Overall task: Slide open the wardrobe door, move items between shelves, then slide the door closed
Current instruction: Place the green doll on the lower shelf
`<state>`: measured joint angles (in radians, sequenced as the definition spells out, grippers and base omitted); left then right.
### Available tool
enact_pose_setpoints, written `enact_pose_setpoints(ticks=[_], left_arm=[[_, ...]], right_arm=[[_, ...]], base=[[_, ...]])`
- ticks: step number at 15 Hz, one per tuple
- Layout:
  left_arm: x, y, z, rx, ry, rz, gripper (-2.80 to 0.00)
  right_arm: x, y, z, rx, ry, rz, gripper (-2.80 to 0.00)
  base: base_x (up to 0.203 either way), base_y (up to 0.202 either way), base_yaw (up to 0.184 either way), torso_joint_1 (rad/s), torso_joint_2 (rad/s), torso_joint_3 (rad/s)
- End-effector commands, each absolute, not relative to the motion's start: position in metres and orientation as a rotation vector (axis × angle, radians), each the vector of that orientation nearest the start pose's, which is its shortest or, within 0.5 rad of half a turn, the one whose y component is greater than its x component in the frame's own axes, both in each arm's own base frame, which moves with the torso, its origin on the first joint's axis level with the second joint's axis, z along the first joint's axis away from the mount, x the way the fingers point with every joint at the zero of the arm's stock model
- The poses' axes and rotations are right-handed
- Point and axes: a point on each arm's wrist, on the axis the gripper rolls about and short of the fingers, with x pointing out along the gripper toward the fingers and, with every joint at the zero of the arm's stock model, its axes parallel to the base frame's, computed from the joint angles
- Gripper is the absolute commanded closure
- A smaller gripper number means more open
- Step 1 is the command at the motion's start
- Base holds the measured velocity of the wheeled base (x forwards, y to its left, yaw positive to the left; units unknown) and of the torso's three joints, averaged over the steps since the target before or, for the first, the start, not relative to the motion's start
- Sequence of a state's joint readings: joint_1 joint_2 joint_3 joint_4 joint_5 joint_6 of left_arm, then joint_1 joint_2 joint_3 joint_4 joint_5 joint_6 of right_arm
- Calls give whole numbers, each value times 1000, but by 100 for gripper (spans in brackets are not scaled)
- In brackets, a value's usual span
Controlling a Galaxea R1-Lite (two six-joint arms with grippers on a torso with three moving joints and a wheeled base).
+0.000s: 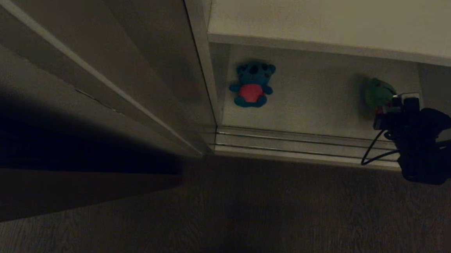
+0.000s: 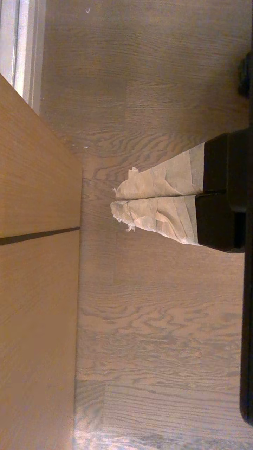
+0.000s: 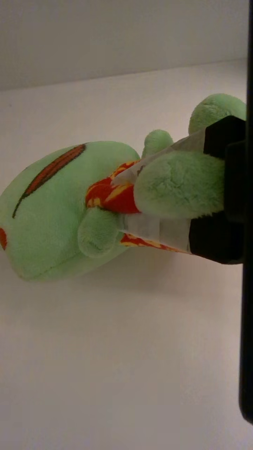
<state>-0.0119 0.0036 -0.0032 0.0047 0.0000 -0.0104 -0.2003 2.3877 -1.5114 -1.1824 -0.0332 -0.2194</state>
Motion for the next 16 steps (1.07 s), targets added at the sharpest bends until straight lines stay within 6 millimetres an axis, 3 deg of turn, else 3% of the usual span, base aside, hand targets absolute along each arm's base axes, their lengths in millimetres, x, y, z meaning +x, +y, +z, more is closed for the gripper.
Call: enact_pose_setpoints(ticks=[1,3,4,12,16], left_arm=[[-23,0,76,-11,5,-11,0],[-23,0,76,-11,5,-12,0],[-23,0,76,-11,5,-12,0],[-23,0,76,-11,5,-11,0],[-23,0,76,-11,5,-12,0]], right_arm=[[476,-98,152,-243,-287,-268,0],[476,-98,156,-235,-296,-302,0],[477,-97,160,-230,-305,-317,-280],[474,-85,157,-213,-267,-285,-280],[448,-73,178,-192,-245,-256,-280]], base=[[0,0,0,0,0,0],[0,0,0,0,0,0],[0,0,0,0,0,0],[0,0,0,0,0,0],[0,0,0,0,0,0]])
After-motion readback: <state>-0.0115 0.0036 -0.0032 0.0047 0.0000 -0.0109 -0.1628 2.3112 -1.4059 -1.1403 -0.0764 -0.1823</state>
